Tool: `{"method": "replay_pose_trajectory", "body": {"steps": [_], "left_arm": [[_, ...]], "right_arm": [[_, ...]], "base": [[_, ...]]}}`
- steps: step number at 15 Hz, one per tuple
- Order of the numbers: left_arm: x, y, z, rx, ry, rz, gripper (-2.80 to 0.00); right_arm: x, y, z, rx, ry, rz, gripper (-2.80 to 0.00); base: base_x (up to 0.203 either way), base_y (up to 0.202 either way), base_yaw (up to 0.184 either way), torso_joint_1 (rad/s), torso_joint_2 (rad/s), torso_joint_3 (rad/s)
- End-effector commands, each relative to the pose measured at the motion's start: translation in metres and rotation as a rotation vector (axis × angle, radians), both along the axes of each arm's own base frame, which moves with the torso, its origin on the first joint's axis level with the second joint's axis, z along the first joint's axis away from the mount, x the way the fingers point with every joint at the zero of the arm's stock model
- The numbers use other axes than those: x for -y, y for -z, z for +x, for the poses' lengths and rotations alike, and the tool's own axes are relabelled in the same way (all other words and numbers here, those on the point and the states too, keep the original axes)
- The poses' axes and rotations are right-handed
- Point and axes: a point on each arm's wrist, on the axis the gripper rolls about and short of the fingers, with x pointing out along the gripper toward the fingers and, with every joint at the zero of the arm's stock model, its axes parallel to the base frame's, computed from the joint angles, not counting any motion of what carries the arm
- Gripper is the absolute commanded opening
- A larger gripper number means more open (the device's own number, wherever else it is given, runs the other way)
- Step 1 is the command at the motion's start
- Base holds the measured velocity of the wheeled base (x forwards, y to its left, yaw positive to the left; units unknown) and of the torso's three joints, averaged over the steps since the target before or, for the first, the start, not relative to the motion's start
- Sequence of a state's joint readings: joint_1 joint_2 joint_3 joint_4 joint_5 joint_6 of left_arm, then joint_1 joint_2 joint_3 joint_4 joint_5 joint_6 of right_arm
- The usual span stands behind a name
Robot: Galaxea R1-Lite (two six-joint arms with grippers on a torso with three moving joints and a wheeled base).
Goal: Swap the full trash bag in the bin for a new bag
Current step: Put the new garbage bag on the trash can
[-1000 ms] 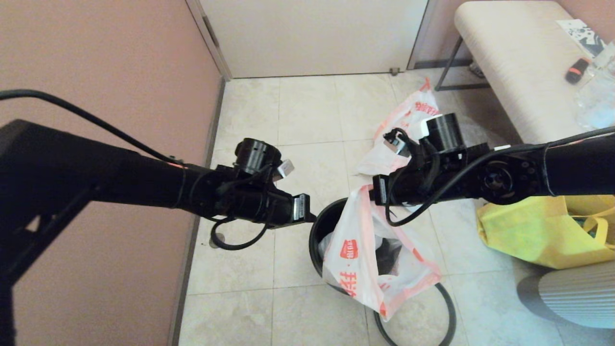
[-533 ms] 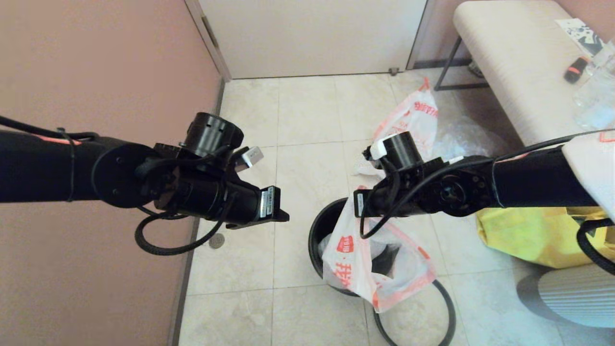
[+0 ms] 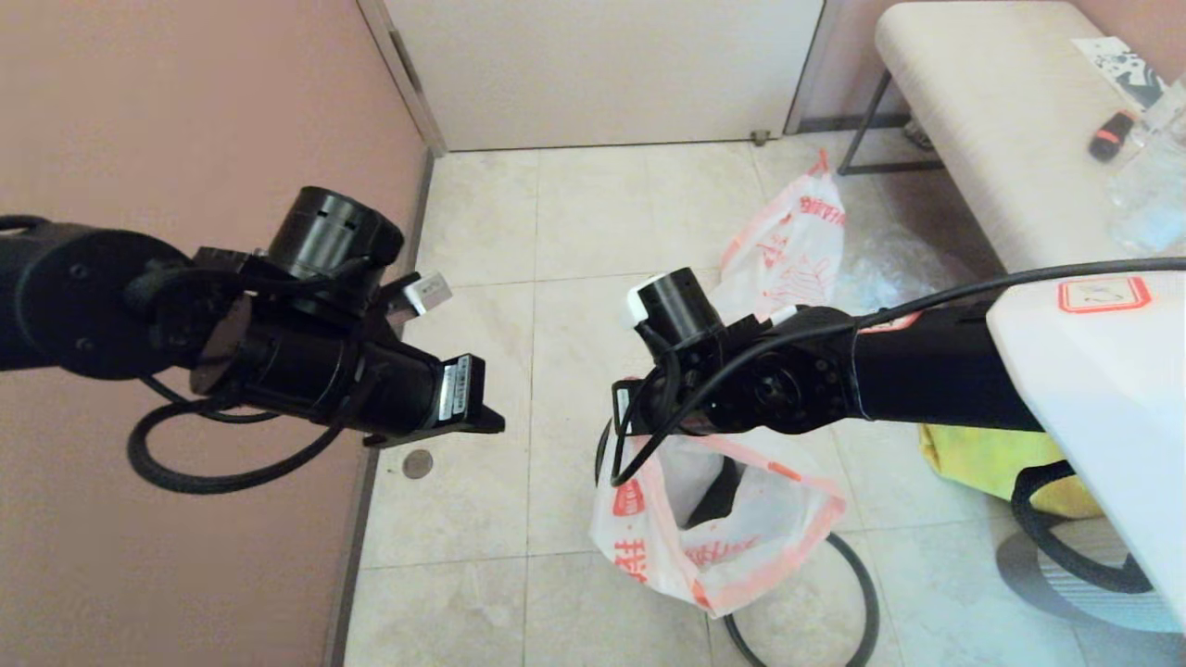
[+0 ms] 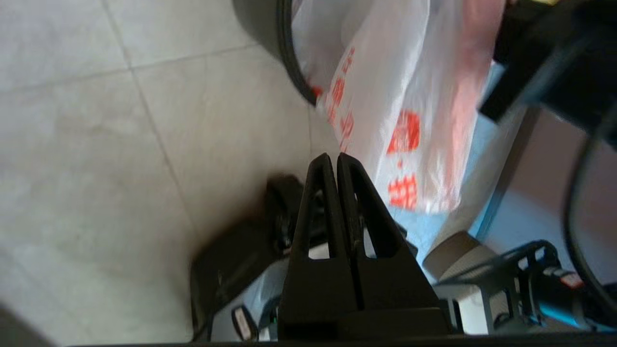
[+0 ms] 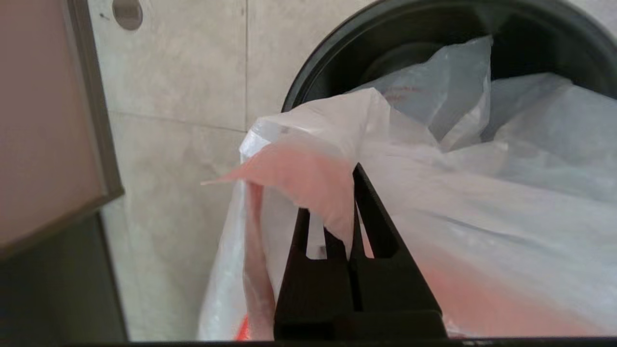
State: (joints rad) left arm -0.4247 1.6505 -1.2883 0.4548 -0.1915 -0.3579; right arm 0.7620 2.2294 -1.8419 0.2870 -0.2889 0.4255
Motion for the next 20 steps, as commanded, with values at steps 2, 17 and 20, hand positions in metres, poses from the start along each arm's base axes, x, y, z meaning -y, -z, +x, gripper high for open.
{"method": "replay_pose_trajectory", "body": {"steps": [2,17,20], "left_arm": [[-0.01,-0.016,-0.009,0.031,-0.02,-0.016,-2.8],[-0.021,-0.032,-0.009,-0.006,-0.013,0.001,-2.8],[-0.011,-0.023,-0.004,-0.038,0.01,0.01,-2.8]], "right_arm": [[-0.023,0.006,-0.006,0.006,-0.039,0.009,-2.8],[-0.002,-0.041,-0.044,-0.008,-0.113,-0.037,0.0],[0.043,-0.064,-0.063,-0.049,-0.063,-0.063,0.0]], "base": [[0.0,0.0,0.0,0.0,0.0,0.0],[0.0,0.0,0.0,0.0,0.0,0.0],[0.0,0.0,0.0,0.0,0.0,0.0]]}}
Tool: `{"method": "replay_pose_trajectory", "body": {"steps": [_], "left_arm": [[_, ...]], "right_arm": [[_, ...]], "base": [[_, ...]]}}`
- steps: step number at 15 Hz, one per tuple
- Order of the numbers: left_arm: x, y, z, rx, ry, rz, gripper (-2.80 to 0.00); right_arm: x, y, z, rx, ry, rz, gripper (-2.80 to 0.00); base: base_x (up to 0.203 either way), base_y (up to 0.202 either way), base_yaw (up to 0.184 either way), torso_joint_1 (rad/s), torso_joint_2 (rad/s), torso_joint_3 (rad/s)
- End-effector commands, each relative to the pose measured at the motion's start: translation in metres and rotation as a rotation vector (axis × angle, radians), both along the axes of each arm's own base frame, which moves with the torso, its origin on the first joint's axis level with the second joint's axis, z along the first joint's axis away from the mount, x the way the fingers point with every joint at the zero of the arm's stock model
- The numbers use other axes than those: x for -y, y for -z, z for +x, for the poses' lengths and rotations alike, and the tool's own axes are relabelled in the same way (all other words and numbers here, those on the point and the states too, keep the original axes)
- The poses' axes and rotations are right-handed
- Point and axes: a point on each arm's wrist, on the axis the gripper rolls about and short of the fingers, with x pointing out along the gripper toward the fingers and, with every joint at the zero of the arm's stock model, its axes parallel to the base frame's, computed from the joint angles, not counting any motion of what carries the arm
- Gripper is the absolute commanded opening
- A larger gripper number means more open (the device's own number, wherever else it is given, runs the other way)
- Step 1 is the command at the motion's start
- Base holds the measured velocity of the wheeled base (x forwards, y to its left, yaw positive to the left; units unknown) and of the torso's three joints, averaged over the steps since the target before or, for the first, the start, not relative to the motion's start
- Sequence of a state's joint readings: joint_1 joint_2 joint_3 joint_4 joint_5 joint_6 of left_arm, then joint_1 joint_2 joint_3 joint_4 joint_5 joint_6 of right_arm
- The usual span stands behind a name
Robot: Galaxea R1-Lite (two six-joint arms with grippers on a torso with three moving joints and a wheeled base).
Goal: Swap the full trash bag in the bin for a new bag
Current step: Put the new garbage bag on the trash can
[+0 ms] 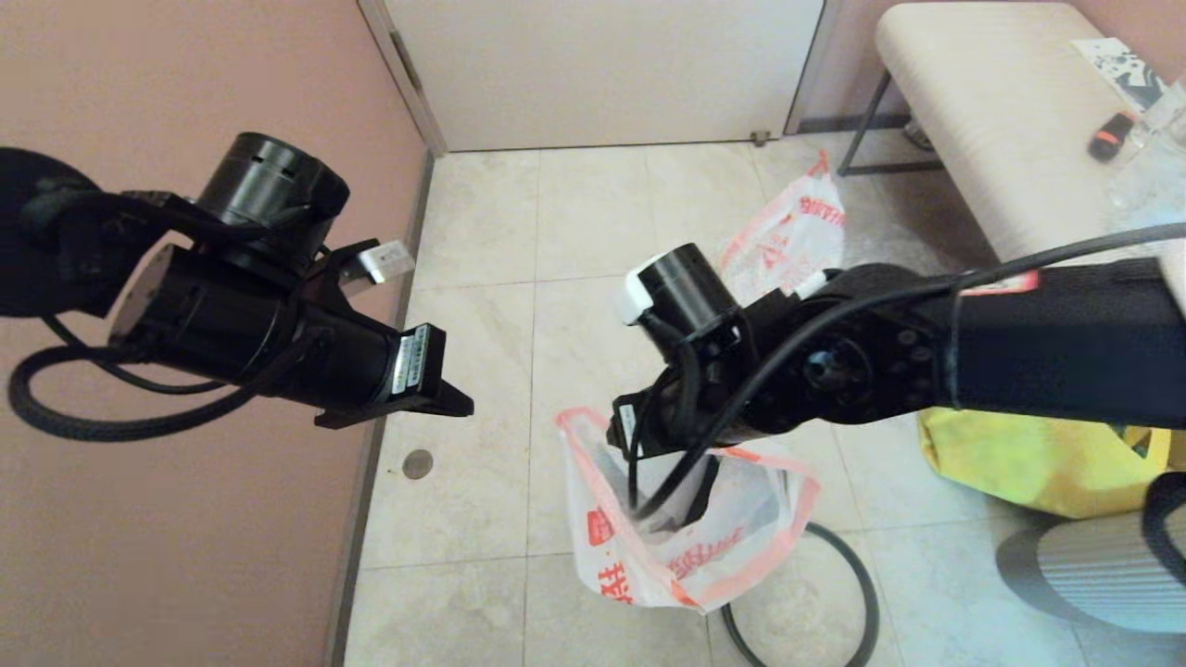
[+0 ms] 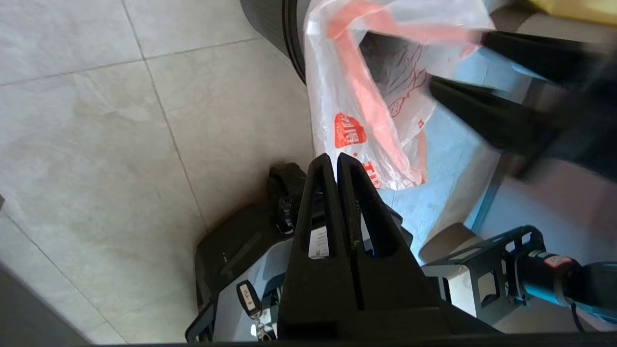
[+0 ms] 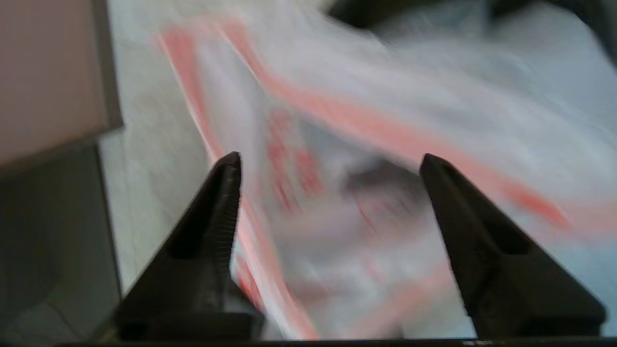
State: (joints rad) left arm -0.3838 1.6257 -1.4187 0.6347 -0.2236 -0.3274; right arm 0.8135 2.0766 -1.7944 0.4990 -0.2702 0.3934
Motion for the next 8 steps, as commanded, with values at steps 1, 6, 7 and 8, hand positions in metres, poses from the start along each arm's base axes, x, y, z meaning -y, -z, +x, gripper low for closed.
{"method": "replay_pose_trajectory", "body": {"steps": [1,6,7,8], "left_arm": [[0.01,0.009,0.005,-0.037,0.022,0.008,-2.8],[0.05,0.044,0.025,-0.169,0.044,0.02,-2.8],[0.055,0.05,0.029,-0.189,0.042,0.026,-0.13],[0.059,0.057,0.033,-0.201,0.039,0.031,0.0]], "right_arm": [[0.042,-0.03,-0.018,0.01,0.053,0.007,0.0],[0.107,-0.038,-0.027,-0.016,0.211,-0.003,0.0],[0.119,-0.038,-0.028,-0.019,0.239,-0.003,0.0],[0.13,-0.039,-0.029,-0.018,0.267,0.004,0.0]], "base": [[0.0,0.0,0.0,0.0,0.0,0.0],[0.0,0.0,0.0,0.0,0.0,0.0],[0.0,0.0,0.0,0.0,0.0,0.0],[0.0,0.0,0.0,0.0,0.0,0.0]]}}
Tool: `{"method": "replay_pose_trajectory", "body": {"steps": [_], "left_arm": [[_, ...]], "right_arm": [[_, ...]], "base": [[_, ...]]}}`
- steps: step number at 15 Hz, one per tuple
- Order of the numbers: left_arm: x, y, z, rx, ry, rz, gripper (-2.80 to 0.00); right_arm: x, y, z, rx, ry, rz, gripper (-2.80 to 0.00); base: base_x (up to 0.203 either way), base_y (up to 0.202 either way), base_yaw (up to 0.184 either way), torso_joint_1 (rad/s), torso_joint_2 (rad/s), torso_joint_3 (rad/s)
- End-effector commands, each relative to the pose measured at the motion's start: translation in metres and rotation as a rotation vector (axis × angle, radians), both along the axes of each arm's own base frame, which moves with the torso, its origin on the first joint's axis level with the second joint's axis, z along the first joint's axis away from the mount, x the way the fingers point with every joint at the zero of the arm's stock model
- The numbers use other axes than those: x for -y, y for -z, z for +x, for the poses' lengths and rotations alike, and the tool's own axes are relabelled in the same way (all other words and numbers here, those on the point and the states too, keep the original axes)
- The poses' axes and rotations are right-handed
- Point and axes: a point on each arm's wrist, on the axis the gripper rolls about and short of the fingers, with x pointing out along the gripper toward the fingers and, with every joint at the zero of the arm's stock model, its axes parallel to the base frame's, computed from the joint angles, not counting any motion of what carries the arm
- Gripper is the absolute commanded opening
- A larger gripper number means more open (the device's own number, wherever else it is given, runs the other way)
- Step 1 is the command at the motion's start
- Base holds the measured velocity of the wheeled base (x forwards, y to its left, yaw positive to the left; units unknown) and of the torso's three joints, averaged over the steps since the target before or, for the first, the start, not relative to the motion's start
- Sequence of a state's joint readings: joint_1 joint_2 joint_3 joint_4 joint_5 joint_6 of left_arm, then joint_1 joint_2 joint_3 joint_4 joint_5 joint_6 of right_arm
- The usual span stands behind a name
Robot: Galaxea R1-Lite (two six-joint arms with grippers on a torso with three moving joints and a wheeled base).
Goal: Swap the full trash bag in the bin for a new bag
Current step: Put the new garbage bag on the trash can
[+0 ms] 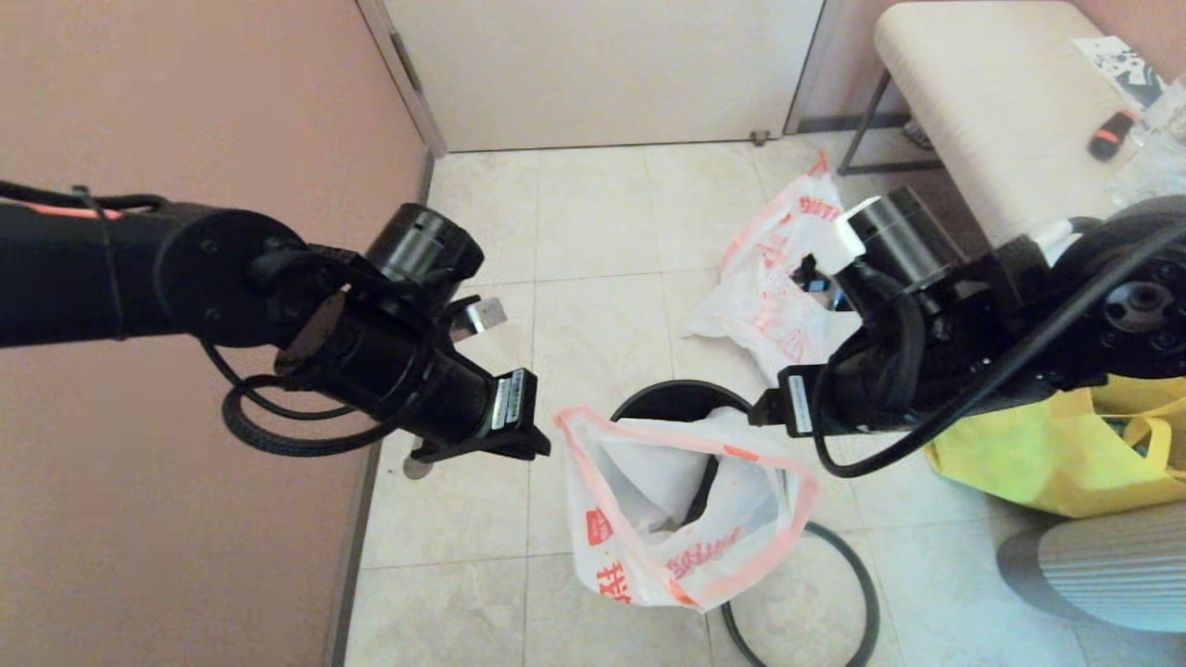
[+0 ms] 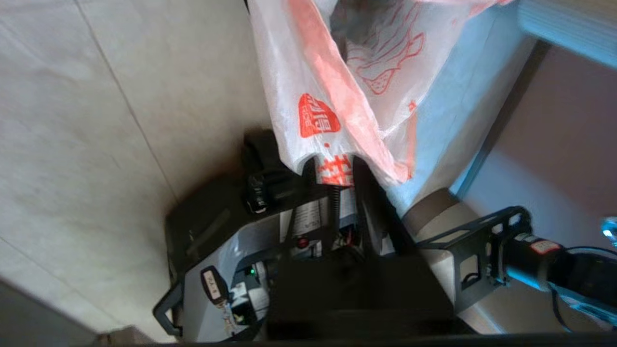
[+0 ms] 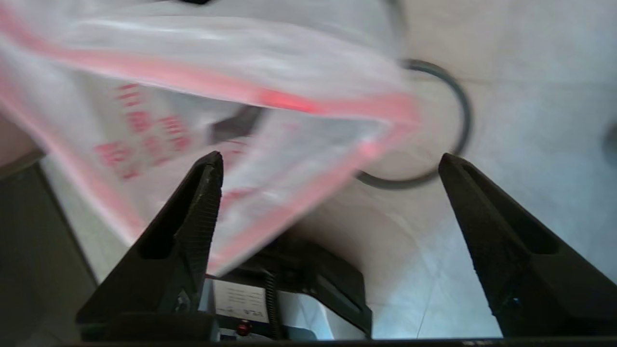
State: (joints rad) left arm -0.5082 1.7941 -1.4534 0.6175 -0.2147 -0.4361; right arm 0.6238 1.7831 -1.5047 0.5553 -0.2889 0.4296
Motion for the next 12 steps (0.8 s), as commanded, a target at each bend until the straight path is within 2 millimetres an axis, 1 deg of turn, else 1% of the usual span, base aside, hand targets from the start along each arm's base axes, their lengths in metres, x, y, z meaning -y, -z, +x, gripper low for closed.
{"method": "replay_pose_trajectory", "body": {"steps": [1,4,6,7,8,10,12], "left_arm": [[0.014,0.018,0.011,-0.035,0.012,0.022,0.0],[0.03,0.019,0.011,0.028,0.014,0.044,0.0],[0.044,0.036,0.023,0.023,-0.037,0.102,0.0],[0.049,0.044,0.029,0.019,-0.057,0.128,0.0],[0.052,0.049,0.032,0.022,-0.072,0.143,0.0],[0.053,0.057,0.041,0.02,-0.089,0.144,0.0],[0.057,0.065,0.049,0.014,-0.105,0.137,0.0]], "right_arm": [[0.029,-0.013,-0.01,0.03,0.067,0.034,0.0],[0.049,-0.017,-0.016,0.034,0.103,0.067,0.0],[0.057,-0.018,-0.022,0.047,0.11,0.085,0.0],[0.059,-0.02,-0.025,0.053,0.106,0.094,0.0],[0.059,-0.02,-0.026,0.055,0.105,0.098,0.0],[0.062,-0.021,-0.03,0.058,0.108,0.104,0.0],[0.057,-0.021,-0.037,0.043,0.109,0.147,0.0]], "base": [[0.0,0.0,0.0,0.0,0.0,0.0],[0.0,0.0,0.0,0.0,0.0,0.0],[0.0,0.0,0.0,0.0,0.0,0.0],[0.0,0.0,0.0,0.0,0.0,0.0],[0.0,0.0,0.0,0.0,0.0,0.0],[0.0,0.0,0.0,0.0,0.0,0.0],[0.0,0.0,0.0,0.0,0.0,0.0]]}}
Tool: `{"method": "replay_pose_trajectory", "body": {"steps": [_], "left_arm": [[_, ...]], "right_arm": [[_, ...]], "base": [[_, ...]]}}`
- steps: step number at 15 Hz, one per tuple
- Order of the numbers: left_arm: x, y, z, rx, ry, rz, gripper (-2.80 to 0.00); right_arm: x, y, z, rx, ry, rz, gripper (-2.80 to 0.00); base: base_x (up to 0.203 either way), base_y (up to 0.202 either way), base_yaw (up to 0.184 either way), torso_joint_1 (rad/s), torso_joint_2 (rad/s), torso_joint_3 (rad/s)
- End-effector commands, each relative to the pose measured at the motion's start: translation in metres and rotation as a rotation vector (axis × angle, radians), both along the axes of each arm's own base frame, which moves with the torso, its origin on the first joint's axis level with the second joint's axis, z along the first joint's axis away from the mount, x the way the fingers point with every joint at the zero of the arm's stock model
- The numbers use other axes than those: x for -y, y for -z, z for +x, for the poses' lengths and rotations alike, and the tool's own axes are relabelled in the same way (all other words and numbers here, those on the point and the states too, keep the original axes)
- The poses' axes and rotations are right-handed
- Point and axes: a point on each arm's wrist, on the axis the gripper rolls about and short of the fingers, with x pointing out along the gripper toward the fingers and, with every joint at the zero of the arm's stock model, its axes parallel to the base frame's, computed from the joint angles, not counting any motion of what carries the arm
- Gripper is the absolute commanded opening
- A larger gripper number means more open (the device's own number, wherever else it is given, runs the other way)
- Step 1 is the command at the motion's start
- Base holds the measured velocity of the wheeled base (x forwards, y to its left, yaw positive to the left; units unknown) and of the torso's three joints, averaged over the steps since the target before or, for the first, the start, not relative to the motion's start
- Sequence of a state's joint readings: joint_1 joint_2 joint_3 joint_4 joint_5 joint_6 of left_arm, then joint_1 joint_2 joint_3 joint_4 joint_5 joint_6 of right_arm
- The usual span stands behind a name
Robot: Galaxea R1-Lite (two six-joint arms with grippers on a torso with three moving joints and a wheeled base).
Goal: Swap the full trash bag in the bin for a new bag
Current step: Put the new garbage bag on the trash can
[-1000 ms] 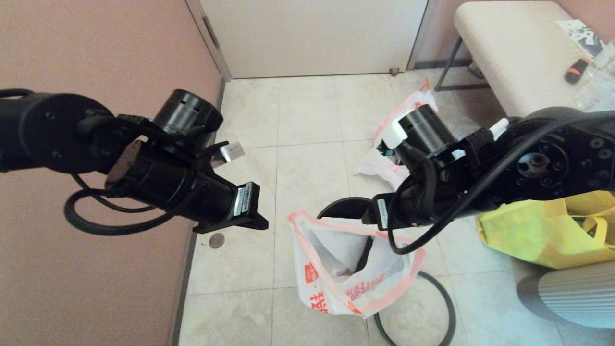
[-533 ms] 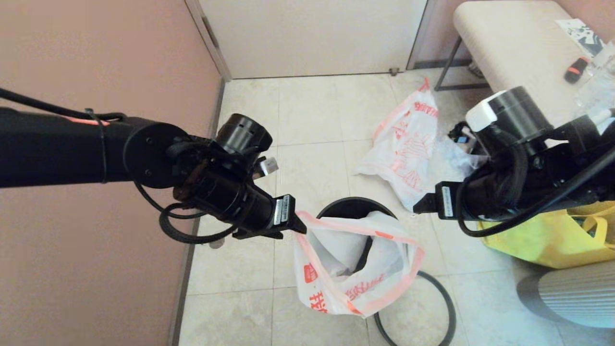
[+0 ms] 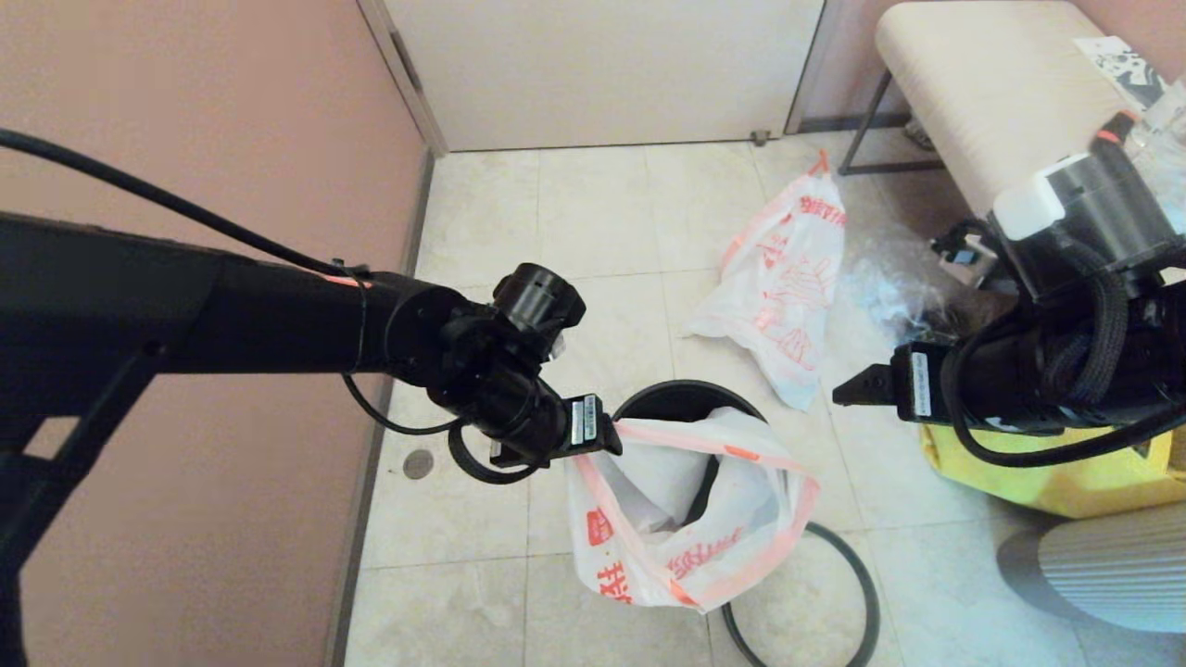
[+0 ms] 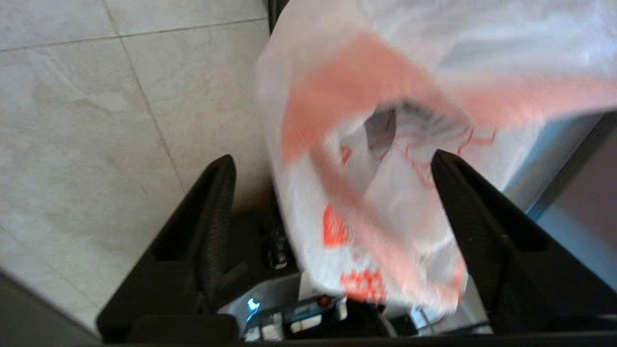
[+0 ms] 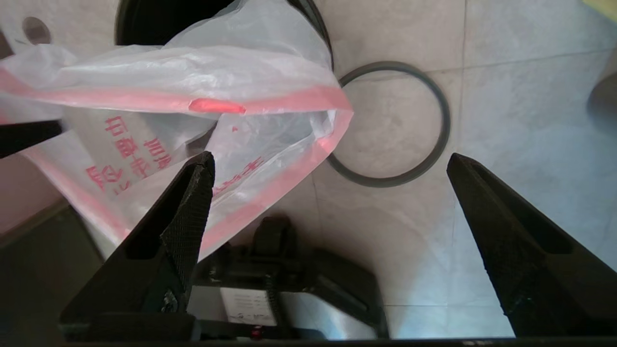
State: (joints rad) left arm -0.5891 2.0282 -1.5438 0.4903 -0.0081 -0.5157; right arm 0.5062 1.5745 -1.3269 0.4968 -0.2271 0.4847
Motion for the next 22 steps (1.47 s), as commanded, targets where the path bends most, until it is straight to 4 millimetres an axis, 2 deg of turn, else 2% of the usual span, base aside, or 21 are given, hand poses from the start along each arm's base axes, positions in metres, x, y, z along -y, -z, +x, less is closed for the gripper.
{"method": "replay_pose_trajectory", "body": {"steps": [1,3,5,7,10,12,18,22], "left_arm": [[0.005,0.018,0.008,-0.036,-0.025,0.02,-2.8],[0.004,0.017,0.011,-0.023,-0.045,0.025,-2.8],[0.004,0.015,0.01,-0.023,-0.043,0.023,-2.8],[0.006,0.013,0.012,-0.02,-0.056,0.005,-2.8],[0.004,0.016,0.023,-0.034,-0.138,-0.035,-2.8],[0.002,0.016,0.029,-0.022,-0.174,-0.067,-2.8],[-0.002,0.014,0.034,-0.01,-0.203,-0.091,-2.8],[-0.006,0.007,0.035,0.017,-0.232,-0.131,-2.8]], "right_arm": [[-0.006,0.001,-0.01,-0.023,-0.012,0.057,0.0],[-0.017,0.018,-0.011,-0.129,-0.024,0.131,0.0],[-0.024,0.041,-0.005,-0.234,0.0,0.157,0.0],[-0.03,0.053,-0.005,-0.316,0.012,0.204,0.0],[-0.036,0.073,-0.003,-0.423,-0.014,0.222,0.0],[-0.048,0.09,0.0,-0.491,-0.023,0.226,0.0],[-0.08,0.142,0.025,-0.615,-0.022,0.327,0.0],[-0.087,0.159,0.045,-0.593,0.049,0.422,0.0]], "base": [[0.0,0.0,0.0,0.0,0.0,0.0],[0.0,0.0,0.0,0.0,0.0,0.0],[0.0,0.0,0.0,0.0,0.0,0.0],[0.0,0.0,0.0,0.0,0.0,0.0],[0.0,0.0,0.0,0.0,0.0,0.0],[0.0,0.0,0.0,0.0,0.0,0.0],[0.0,0.0,0.0,0.0,0.0,0.0],[0.0,0.0,0.0,0.0,0.0,0.0]]}}
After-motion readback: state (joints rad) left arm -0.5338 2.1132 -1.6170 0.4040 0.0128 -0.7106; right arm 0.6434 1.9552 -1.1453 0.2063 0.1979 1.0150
